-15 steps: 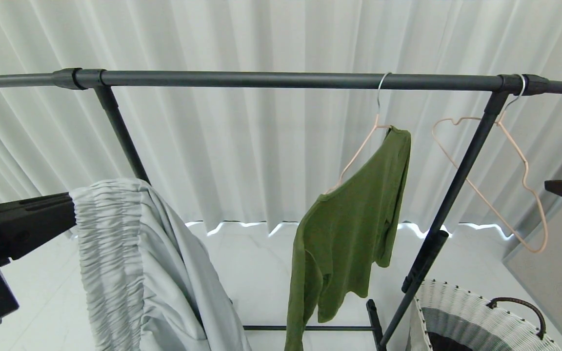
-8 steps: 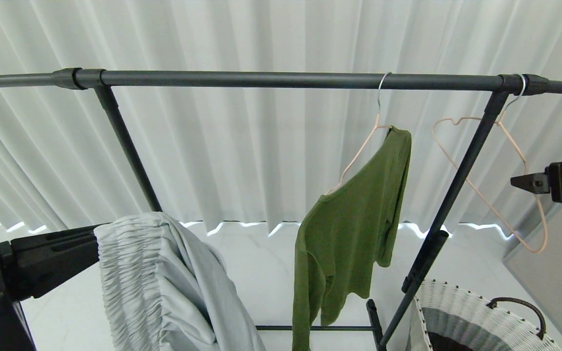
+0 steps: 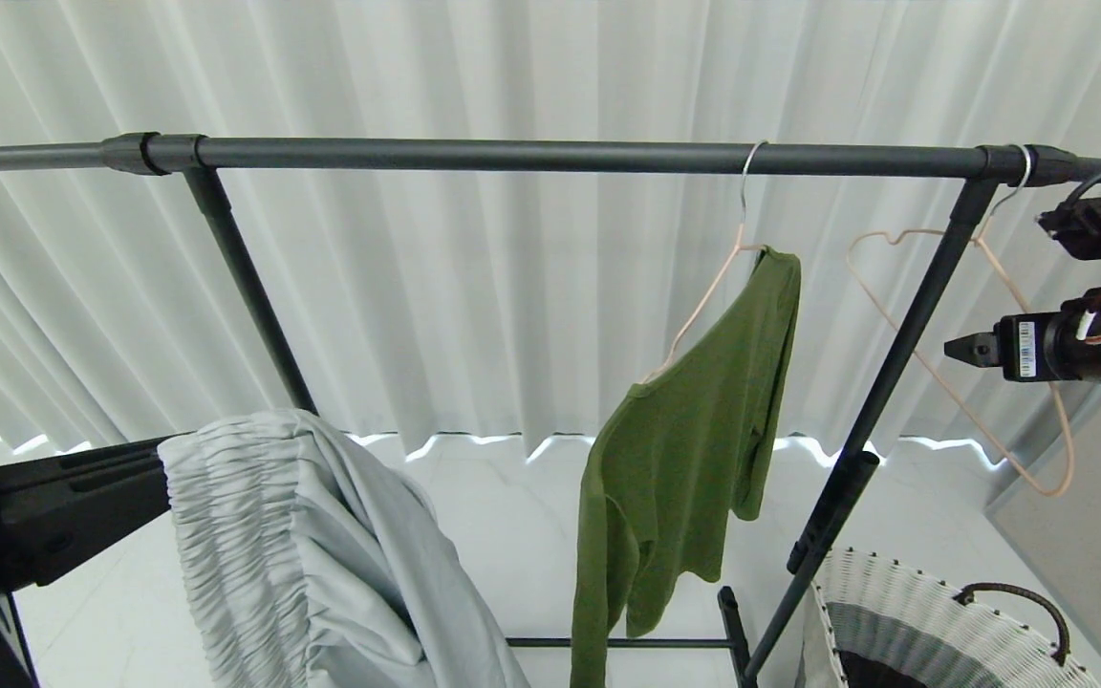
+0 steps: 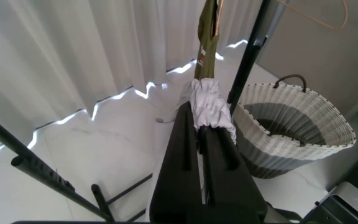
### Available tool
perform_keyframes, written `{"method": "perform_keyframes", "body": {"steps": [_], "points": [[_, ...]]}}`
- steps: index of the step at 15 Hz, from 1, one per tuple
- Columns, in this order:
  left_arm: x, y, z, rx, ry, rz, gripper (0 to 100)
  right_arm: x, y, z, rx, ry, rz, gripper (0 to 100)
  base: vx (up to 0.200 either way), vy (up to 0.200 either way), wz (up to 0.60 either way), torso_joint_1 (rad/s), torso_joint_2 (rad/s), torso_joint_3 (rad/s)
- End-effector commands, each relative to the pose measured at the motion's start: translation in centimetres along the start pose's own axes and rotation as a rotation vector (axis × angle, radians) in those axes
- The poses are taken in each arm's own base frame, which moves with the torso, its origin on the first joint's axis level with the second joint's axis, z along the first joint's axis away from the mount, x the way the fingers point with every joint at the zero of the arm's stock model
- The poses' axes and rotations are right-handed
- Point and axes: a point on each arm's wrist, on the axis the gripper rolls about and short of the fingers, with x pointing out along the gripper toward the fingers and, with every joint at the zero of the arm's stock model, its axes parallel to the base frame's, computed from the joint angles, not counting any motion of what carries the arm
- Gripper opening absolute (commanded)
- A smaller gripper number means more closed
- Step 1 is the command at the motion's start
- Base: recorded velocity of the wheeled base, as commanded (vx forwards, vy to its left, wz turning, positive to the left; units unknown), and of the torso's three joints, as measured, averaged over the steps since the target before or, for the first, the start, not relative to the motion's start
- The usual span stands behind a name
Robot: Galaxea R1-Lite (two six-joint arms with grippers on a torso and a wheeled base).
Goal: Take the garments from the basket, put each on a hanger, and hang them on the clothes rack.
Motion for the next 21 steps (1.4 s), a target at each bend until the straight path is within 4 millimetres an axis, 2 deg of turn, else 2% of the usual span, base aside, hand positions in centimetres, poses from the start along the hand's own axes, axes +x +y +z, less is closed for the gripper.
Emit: {"method": "perform_keyframes", "body": {"steps": [1, 8, 9, 17, 21], "points": [[-0.1, 0.0, -0.1, 0.000, -0.001, 0.000, 0, 1.2, 0.1, -0.2, 0.009, 0.016, -0.005, 100, 0.000, 0.000, 0.00, 0.000, 0.00, 0.000], [-0.2, 0.0, -0.1, 0.000, -0.003, 0.002, 0, 1.7, -0.1, -0.3, 0.027, 0.020, -0.015, 100, 0.000, 0.000, 0.00, 0.000, 0.00, 0.000], [-0.3, 0.0, 0.0, 0.000, -0.007, 0.002, 0, 1.7, -0.1, -0.2, 0.031, 0.018, -0.015, 0, 0.000, 0.000, 0.00, 0.000, 0.00, 0.000], [-0.4, 0.0, 0.0, 0.001, -0.013, 0.006, 0, 0.8, -0.3, 0.6, 0.039, -0.019, -0.014, 0, 0.000, 0.000, 0.00, 0.000, 0.00, 0.000], [-0.6, 0.1, -0.2, 0.054, -0.016, 0.014, 0, -0.6, -0.6, 1.0, 0.048, -0.055, -0.014, 0, 0.000, 0.000, 0.00, 0.000, 0.00, 0.000]]}}
